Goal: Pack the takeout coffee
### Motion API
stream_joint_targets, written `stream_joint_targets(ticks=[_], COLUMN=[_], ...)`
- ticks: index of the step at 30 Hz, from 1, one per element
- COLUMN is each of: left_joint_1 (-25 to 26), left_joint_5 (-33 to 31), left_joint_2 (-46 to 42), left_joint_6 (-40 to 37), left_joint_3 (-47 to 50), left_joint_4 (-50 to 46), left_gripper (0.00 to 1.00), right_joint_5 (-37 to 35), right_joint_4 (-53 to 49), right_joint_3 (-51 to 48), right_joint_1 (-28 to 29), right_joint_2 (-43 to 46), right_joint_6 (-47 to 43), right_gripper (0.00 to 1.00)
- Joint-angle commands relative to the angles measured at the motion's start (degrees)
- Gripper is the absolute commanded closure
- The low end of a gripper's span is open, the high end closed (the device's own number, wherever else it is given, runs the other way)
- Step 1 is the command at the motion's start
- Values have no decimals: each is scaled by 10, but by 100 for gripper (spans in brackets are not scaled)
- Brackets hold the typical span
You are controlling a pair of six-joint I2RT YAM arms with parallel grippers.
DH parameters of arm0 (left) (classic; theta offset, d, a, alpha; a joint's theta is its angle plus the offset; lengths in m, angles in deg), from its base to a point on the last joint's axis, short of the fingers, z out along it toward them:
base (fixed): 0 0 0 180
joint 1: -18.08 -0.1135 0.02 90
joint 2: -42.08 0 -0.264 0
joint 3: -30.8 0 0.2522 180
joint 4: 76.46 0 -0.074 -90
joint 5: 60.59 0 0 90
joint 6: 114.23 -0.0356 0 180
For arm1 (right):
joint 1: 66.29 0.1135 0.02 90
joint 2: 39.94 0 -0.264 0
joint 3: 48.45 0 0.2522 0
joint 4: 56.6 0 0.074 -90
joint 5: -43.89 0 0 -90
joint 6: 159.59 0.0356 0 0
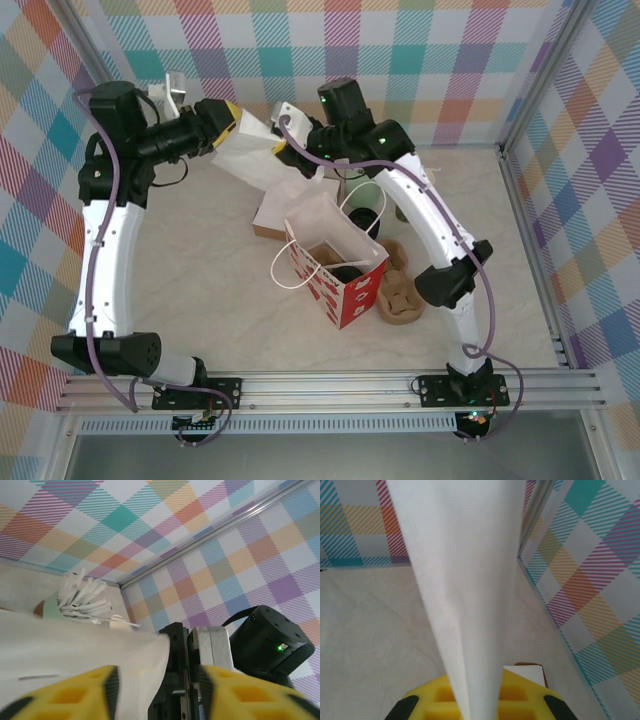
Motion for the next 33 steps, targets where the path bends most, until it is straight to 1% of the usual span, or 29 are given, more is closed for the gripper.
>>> stream_joint_targets(ticks=[1,2,4,8,11,14,18,20,25,33], left_joint_1=[4,4,4,4,4,4,4,4,4,4], left_joint_5=[-32,-49,-82,-136,-162,-158,-149,-155,-180,-184], left_joint_2=[-64,-80,-110,-176,-228,-269,-286,-292,-302,-300], left_joint_6=[-51,-67,-98,-130,-135,-129,-138,-146,-156,-158], left_joint_3=[-19,-18,-12,36,105,195,277,301,331,338], left_joint_4=[-5,-18,-42,-60,-60,-49,-59,-69,-76,-80], left_gripper=[36,32,27,25,24,26,27,28,28,28], right_joint_5=[-33,-38,-48,-59,-66,-70,-64,-77,-126,-181], right_joint_4=[-15,-20,-30,-72,-117,-151,-139,-141,-161,-194], right_joint_3=[23,24,25,24,19,-21,-141,-191,-259,-320], right_joint_1=[2,2,2,2,2,3,10,18,29,53], right_joint_2=[66,78,103,151,186,231,298,318,328,315], right_joint_6=[47,57,81,128,160,190,195,186,188,204], right_gripper=[100,100,100,100,100,100,100,100,100,100])
